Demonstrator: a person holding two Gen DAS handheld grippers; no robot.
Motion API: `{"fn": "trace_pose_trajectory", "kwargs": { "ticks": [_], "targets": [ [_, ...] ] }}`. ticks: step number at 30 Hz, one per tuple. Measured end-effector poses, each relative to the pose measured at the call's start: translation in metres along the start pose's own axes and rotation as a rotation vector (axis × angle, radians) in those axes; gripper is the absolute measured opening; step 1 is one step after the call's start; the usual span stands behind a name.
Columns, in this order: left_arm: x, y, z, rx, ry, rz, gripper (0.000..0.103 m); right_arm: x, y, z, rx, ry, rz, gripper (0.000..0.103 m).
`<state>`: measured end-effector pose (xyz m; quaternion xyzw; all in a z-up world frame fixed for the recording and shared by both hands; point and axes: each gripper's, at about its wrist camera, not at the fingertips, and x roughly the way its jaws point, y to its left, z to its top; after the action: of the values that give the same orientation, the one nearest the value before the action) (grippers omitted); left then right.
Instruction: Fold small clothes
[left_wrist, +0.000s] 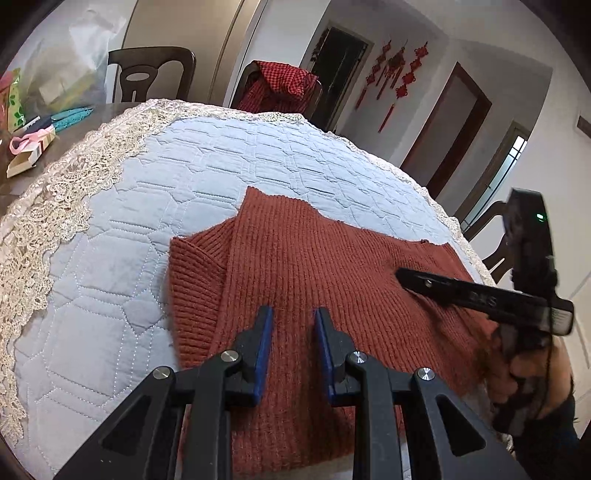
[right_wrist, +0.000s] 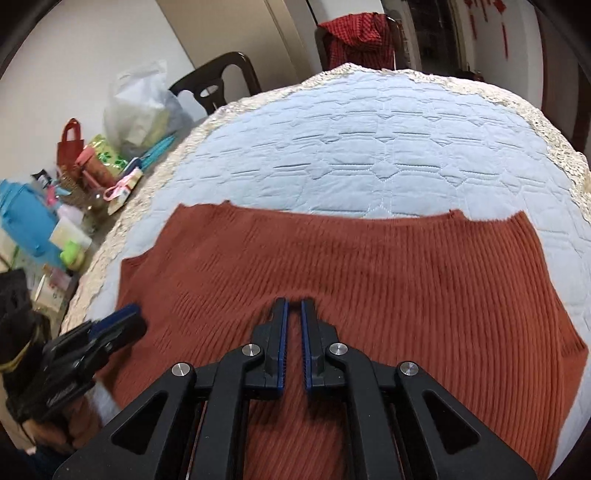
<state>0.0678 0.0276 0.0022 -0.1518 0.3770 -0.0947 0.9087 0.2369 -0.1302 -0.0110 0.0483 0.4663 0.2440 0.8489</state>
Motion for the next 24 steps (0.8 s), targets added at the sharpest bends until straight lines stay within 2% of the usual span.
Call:
{"fn": "trace_pose_trajectory", "kwargs": {
  "ticks": [6,9,12,16,20,24],
  "targets": [
    [-0.003,-0.002,0.000,0.017,-0.003,0.005,0.026,-0.012,-0.001,0.006,0.011,-0.027,0.013,0.007],
    [-0.003,-0.001,-0.001,0.018,-0.004,0.001,0.026,-0.030,0.007,-0.005,-0.012,-0.058,0.043,0.007],
    [-0.003,-0.001,0.000,0.015,-0.003,0.000,0.026,-0.051,0.017,-0.029,-0.038,-0.078,0.059,0.007],
    [-0.002,-0.002,0.000,0.015,-0.002,-0.002,0.026,-0.047,0.020,-0.057,-0.049,-0.039,0.048,0.007],
    [-0.003,-0.004,0.001,0.023,-0.003,0.008,0.026,-0.044,0.014,-0.059,-0.024,-0.064,0.075,0.008],
    [-0.015,-0.007,-0.001,0.040,-0.020,0.024,0.026,-0.056,0.027,-0.064,-0.067,-0.068,0.064,0.008]
  ]
}}
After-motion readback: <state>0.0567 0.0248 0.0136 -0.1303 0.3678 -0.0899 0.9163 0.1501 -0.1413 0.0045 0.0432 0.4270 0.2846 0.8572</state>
